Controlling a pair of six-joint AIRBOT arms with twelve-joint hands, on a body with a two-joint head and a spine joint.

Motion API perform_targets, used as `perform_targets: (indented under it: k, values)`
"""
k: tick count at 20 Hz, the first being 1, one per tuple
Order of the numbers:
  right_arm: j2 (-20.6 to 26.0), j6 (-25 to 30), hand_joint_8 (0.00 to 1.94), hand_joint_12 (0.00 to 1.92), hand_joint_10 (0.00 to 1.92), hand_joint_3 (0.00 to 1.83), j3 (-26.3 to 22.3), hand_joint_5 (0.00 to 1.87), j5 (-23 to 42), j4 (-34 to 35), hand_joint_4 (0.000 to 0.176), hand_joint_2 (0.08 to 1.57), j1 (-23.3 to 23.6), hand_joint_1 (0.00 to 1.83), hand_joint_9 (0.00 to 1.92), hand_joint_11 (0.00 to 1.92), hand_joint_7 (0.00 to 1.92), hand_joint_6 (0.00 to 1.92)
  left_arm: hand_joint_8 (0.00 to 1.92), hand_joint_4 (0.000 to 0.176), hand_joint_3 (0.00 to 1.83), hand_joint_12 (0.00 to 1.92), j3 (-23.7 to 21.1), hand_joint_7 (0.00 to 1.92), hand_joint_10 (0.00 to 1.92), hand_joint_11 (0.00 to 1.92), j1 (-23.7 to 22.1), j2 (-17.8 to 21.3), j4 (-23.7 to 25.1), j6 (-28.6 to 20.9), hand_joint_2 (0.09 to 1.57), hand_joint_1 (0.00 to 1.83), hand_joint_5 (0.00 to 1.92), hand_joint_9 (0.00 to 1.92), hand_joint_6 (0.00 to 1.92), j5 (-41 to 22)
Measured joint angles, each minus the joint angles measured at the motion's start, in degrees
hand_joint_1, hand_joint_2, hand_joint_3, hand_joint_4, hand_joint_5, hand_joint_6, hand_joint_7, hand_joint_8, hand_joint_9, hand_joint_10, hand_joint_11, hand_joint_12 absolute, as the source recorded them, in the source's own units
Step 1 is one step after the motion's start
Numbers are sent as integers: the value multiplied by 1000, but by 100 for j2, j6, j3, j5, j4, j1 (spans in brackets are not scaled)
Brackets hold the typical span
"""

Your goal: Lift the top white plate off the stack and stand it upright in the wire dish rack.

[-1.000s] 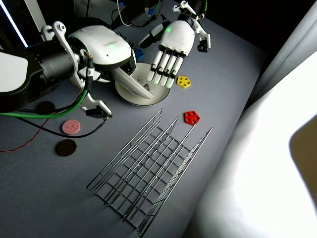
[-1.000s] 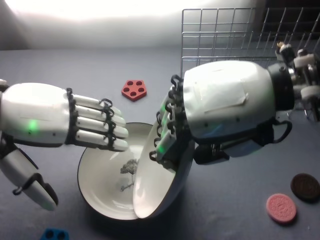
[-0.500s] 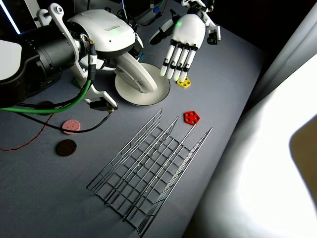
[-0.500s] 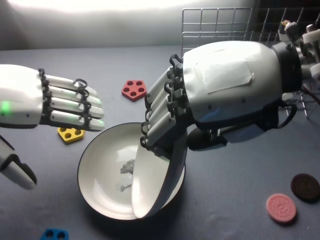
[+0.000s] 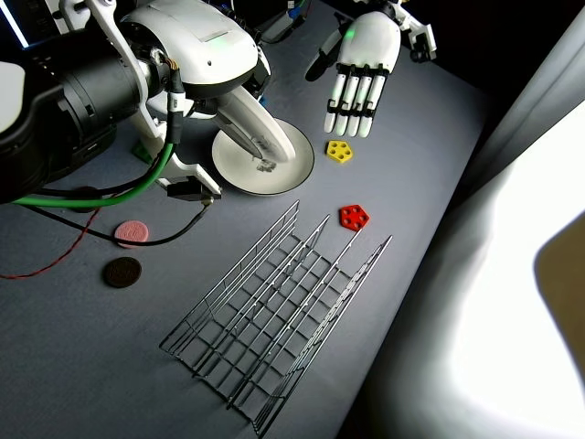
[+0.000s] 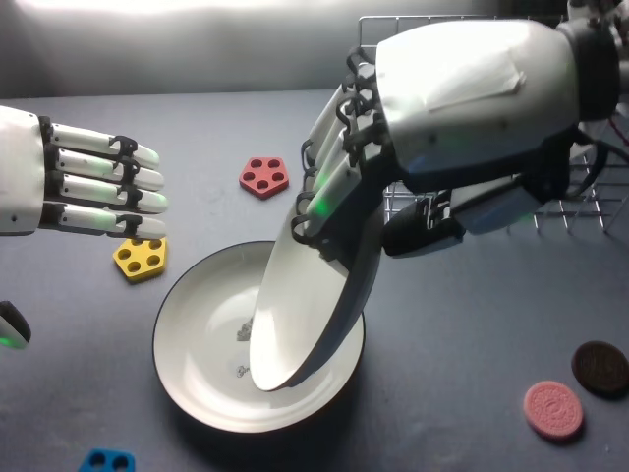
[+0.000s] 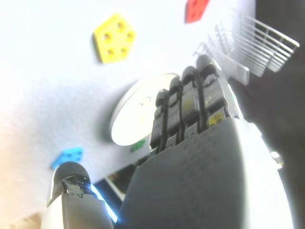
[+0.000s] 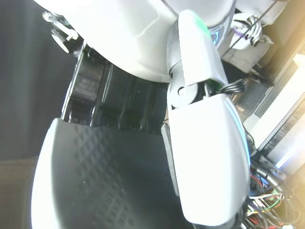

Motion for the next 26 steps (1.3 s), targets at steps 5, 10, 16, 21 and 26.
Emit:
perform_targets:
  k: [5, 10, 16, 21, 26]
  values:
    - [2, 428, 576, 1345, 737, 0, 238, 959, 179, 0, 0, 1058, 173, 1495, 1095, 981, 1075, 1004, 1, 0, 1, 242, 0, 111, 1, 0, 0, 66, -11, 553, 912, 121, 115, 78, 1, 107]
    - [-24, 999, 680, 1434, 871, 0, 468, 908, 50, 319, 0, 1088, 175, 1489, 1018, 919, 997, 1081, 5, 0, 0, 210, 0, 113, 7, 26, 0, 138, -66, 564, 911, 126, 114, 80, 4, 120]
    - [-55, 1263, 510, 1310, 727, 0, 560, 981, -179, 577, 0, 1050, 175, 1496, 1094, 999, 1108, 984, 0, 0, 0, 206, 0, 84, 0, 0, 0, 149, -85, 566, 913, 113, 86, 63, 0, 162]
    - [-79, 1604, 659, 1402, 841, 1, 682, 920, -275, 907, 0, 1080, 175, 1491, 1030, 936, 1012, 1074, 11, 0, 0, 215, 0, 116, 9, 35, 0, 149, 46, 566, 907, 126, 121, 87, 10, 164]
    - [-98, 1742, 564, 1320, 746, 0, 721, 950, -540, 1421, 0, 1057, 175, 1495, 1093, 999, 1076, 1015, 0, 0, 0, 226, 0, 88, 1, 24, 0, 179, 50, 566, 907, 114, 85, 75, 0, 160]
